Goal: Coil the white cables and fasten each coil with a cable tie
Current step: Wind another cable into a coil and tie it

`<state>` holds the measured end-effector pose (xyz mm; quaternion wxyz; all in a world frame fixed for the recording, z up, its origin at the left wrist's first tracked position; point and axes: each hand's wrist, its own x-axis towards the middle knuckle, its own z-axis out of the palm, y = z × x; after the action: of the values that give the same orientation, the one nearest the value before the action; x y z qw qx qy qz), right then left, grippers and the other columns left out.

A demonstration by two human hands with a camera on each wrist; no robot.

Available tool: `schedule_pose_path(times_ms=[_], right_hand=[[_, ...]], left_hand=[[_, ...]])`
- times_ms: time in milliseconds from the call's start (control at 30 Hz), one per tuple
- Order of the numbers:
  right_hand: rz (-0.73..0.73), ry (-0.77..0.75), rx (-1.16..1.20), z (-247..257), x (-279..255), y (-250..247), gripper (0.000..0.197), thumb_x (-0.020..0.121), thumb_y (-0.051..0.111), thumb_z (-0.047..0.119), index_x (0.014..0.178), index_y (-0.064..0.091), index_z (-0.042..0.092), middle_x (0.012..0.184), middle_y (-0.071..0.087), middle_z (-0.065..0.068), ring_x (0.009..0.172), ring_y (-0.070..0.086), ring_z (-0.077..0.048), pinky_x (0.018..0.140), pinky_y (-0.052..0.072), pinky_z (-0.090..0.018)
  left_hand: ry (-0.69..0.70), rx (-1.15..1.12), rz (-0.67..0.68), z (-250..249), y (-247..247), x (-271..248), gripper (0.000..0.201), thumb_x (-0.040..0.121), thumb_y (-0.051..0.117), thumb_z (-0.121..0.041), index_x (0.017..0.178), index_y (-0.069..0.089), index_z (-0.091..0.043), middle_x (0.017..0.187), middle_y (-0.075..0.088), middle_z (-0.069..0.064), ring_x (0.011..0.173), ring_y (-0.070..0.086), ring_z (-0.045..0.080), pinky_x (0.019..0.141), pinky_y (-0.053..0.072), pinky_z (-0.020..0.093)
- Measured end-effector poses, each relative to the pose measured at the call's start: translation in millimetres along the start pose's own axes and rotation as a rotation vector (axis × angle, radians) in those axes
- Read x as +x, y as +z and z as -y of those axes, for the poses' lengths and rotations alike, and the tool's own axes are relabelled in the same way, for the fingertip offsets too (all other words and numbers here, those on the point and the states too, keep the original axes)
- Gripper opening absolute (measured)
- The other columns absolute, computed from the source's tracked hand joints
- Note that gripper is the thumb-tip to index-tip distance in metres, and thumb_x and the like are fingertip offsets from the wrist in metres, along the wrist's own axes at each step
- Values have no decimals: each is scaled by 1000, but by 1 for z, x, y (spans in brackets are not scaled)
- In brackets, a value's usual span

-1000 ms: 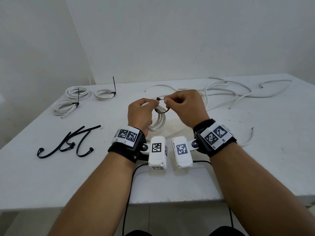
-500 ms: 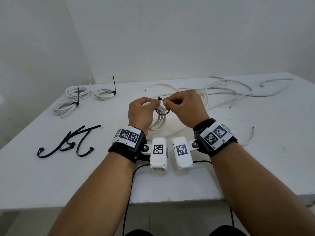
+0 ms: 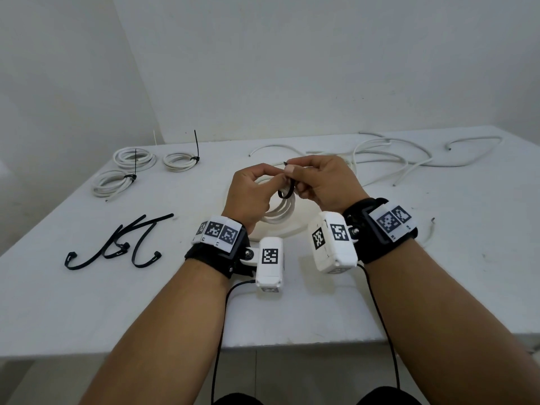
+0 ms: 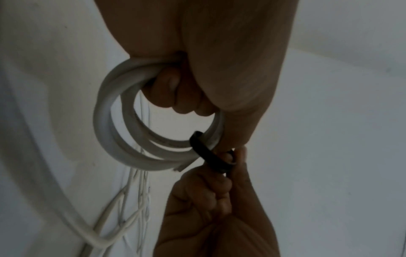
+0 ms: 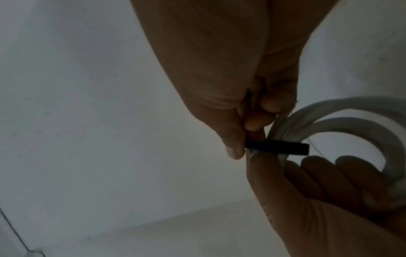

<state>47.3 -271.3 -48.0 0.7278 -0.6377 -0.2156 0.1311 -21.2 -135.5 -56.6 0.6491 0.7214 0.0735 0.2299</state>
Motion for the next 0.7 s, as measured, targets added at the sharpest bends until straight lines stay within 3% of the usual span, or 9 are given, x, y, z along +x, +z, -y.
schedule_pose_path(times_ms=[167,300,400,467,567,700], right_hand=[[49,133,-43,6,-1,-7,22,89,69,36,95,74,16,78,67,-4,59,50,-12,46,37,-22],[71,270,42,4,2,-11,20,87,69,37,89,72,17,67,55,2,52,40,-11,40,31,-20],[70,253,8,2,2,-14,17,89,68,31,81,71,16,61,43,5,51,33,-11,42,29,-21],[-4,189,-15,3,6,-19,18,90,67,29,77,69,17,58,42,6,53,36,-10,45,31,-23],[-176,133,10,5,14,-27,20,92,68,27,76,68,15,53,47,8,55,44,-11,46,36,-25],[-272,102,34,5,11,-23,22,95,65,26,80,66,10,52,48,6,56,47,-13,49,40,-26]], left_hand=[[-85,-97,38,1,2,2,13,85,69,-8,73,70,-15,61,59,10,44,29,16,47,22,26],[-111,-117,105,5,3,1,21,86,67,-6,68,69,-18,61,57,9,41,28,13,46,22,23],[-131,-132,128,7,7,0,30,89,65,-5,64,69,-22,58,57,2,39,29,11,44,22,21],[-138,-148,138,6,9,0,24,90,63,-6,70,69,-17,57,53,2,39,27,11,42,21,20],[-150,-243,179,5,9,-1,13,93,60,-9,86,62,1,50,33,-2,38,20,9,42,17,20],[-159,-321,220,5,13,-3,19,95,57,-12,79,56,-4,46,23,-7,37,17,8,42,14,22]])
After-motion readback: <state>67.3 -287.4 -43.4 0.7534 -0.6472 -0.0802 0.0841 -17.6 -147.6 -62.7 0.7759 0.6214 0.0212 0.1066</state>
